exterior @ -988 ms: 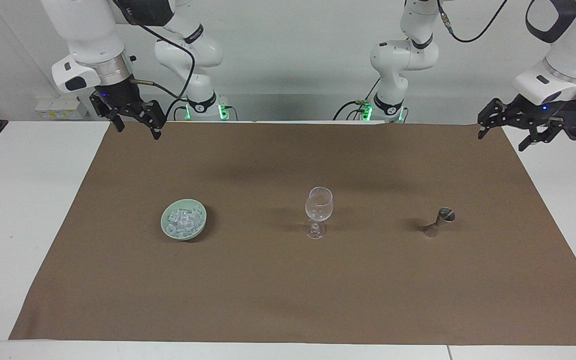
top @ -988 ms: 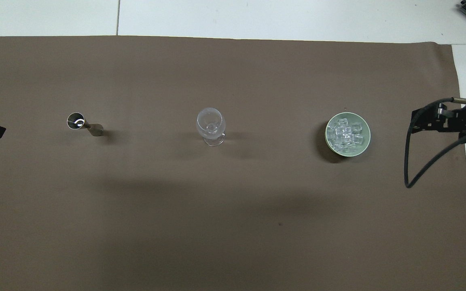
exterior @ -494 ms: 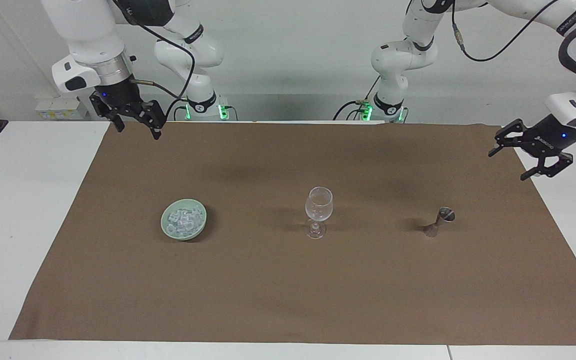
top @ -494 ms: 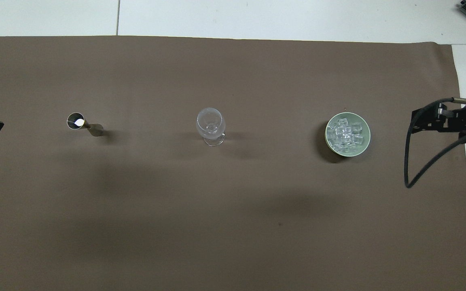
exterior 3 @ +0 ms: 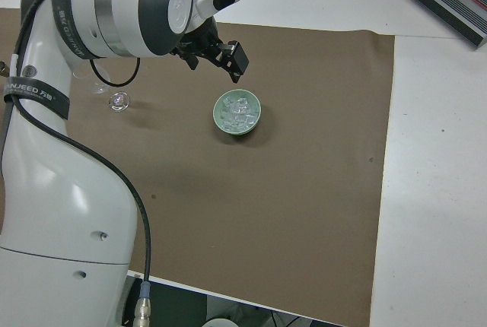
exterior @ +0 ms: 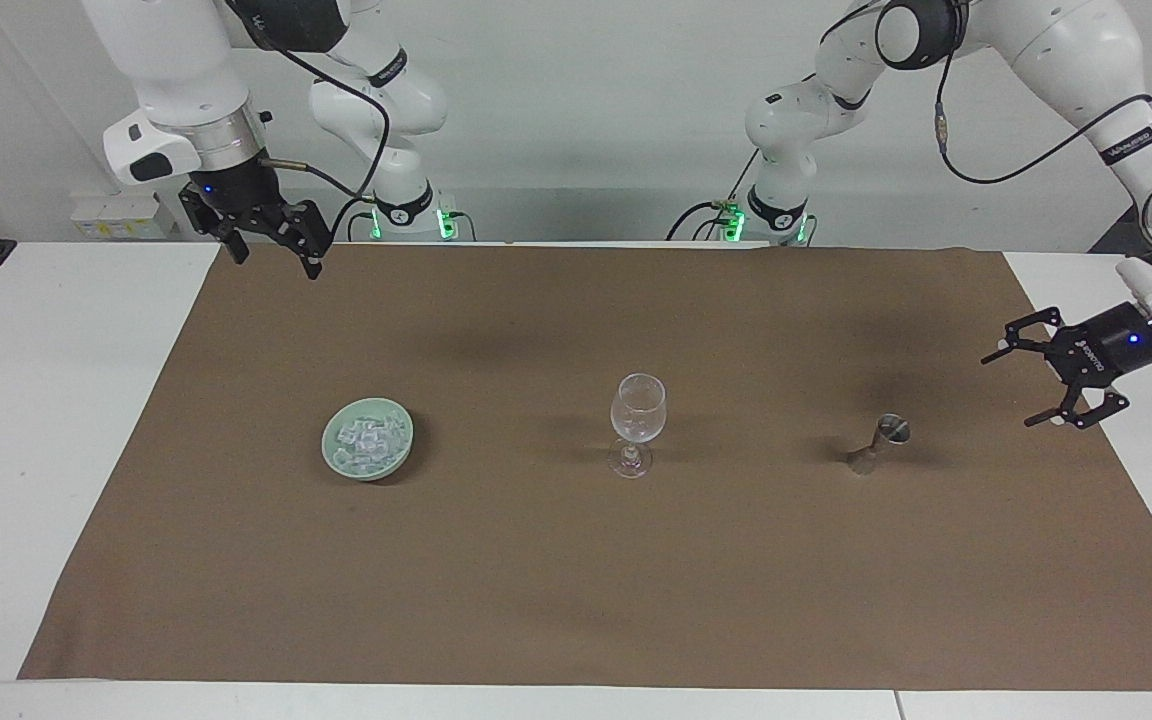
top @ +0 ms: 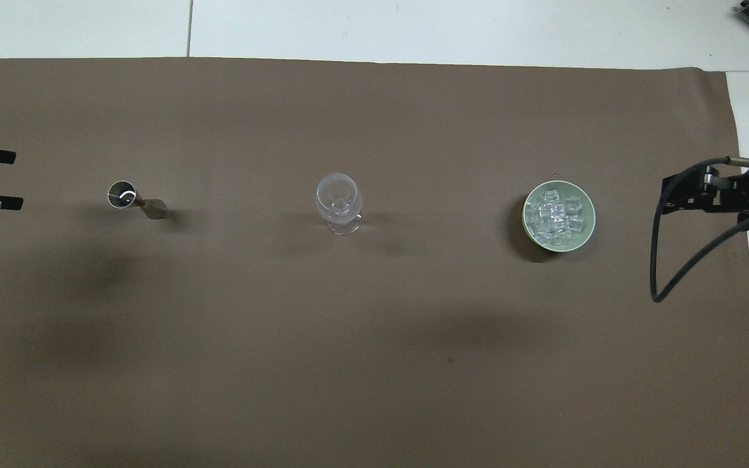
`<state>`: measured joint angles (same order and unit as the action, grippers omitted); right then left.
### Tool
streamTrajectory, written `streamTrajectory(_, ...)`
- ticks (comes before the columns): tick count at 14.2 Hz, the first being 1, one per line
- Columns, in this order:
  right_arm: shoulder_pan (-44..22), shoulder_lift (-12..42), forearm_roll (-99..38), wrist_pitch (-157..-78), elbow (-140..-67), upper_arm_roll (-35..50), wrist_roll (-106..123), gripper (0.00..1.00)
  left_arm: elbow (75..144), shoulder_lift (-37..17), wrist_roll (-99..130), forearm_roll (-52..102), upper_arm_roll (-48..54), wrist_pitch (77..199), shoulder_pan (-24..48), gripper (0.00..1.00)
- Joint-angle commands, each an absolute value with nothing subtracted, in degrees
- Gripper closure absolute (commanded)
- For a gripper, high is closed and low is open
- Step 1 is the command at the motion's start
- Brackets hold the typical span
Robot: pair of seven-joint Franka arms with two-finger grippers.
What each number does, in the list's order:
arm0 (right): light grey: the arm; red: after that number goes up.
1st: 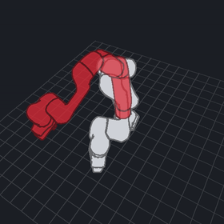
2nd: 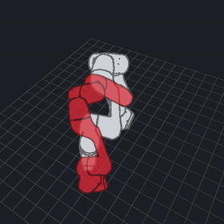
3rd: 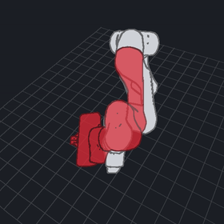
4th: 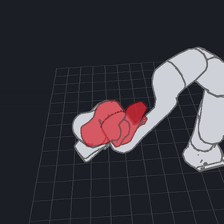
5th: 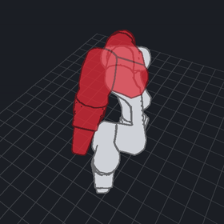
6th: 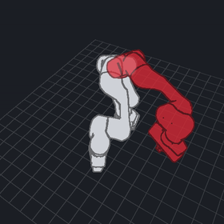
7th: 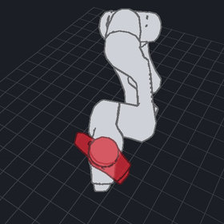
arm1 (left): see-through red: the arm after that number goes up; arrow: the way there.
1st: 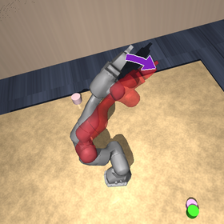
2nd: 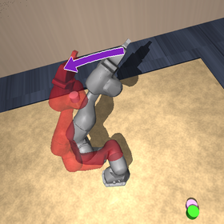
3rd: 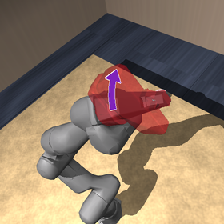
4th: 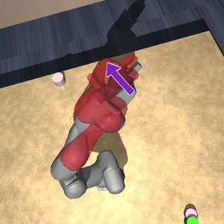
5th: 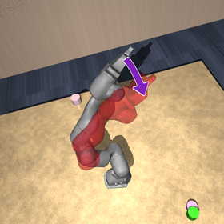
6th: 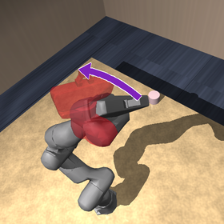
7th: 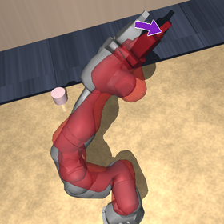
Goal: Pour wine and add ice with both arms
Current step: 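Reach the left gripper to the small metal cup and grasp it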
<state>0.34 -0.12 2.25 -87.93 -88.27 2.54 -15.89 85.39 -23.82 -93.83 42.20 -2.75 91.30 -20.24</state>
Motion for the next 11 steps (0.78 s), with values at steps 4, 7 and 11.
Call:
streamTrajectory(4, 1.1, 0.4, 0.9, -87.4, -87.2, 2.5, -14.4, 0.00, 85.9, -31.6, -109.6, 53.5, -1.5, 90.3, -22.1, 0.00)
streamTrajectory(7, 1.1, 0.4, 0.9, -87.4, -87.2, 2.6, -14.4, 0.00, 86.7, -35.9, -115.5, 59.0, -1.3, 87.5, -22.3, 0.00)
streamTrajectory(11, 1.1, 0.4, 0.9, -87.4, -87.2, 2.6, -14.4, 0.00, 86.5, -41.3, -117.3, 62.7, 4.3, 86.5, -26.5, 0.00)
